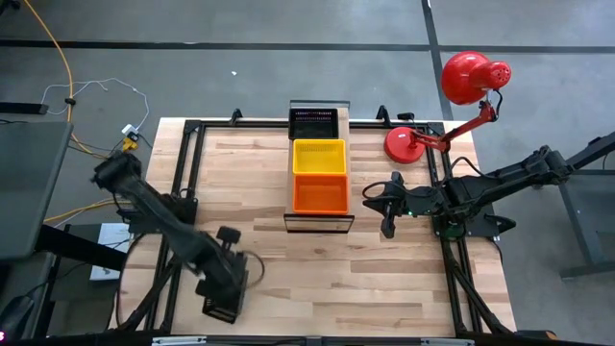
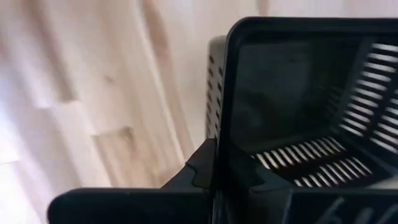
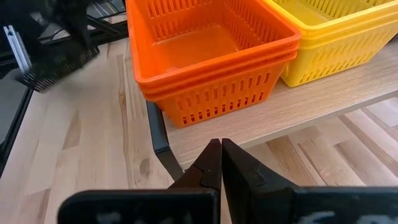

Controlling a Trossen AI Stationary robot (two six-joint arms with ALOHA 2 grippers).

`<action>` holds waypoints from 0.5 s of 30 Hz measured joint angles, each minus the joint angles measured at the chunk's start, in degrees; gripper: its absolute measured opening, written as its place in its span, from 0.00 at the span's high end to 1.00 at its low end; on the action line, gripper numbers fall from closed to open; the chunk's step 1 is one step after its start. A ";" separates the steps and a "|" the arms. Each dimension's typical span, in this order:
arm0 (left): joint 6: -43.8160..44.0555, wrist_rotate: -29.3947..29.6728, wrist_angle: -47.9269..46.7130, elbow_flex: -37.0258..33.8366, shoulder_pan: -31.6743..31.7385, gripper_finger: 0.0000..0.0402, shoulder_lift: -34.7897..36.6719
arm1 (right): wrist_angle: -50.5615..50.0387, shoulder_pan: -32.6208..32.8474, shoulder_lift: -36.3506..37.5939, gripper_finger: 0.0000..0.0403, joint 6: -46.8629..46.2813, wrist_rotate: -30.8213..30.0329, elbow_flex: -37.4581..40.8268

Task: Stack baskets on shelf by color
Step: Stack the black bin on the black bins on the shelf

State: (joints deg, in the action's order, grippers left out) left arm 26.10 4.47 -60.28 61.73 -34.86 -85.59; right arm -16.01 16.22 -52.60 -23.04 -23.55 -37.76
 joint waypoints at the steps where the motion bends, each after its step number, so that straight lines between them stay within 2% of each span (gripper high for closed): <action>1: 0.74 0.93 0.02 0.00 0.74 1.00 2.52 | -0.02 -0.01 0.00 1.00 0.05 0.00 0.00; 9: 10.02 6.33 0.55 3.91 6.14 1.00 20.22 | -0.02 0.01 0.00 1.00 1.00 -0.02 0.00; 12: 8.26 17.51 2.80 7.19 7.18 1.00 24.15 | -0.02 0.01 0.00 1.00 1.02 -0.02 0.00; 15: 2.99 31.99 7.90 10.13 9.71 1.00 26.26 | 0.02 0.01 0.00 1.00 0.84 -0.02 0.00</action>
State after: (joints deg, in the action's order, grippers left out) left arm 29.09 36.46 -52.38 71.86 -25.15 -59.33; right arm -15.99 16.23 -52.60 -22.20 -23.57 -37.76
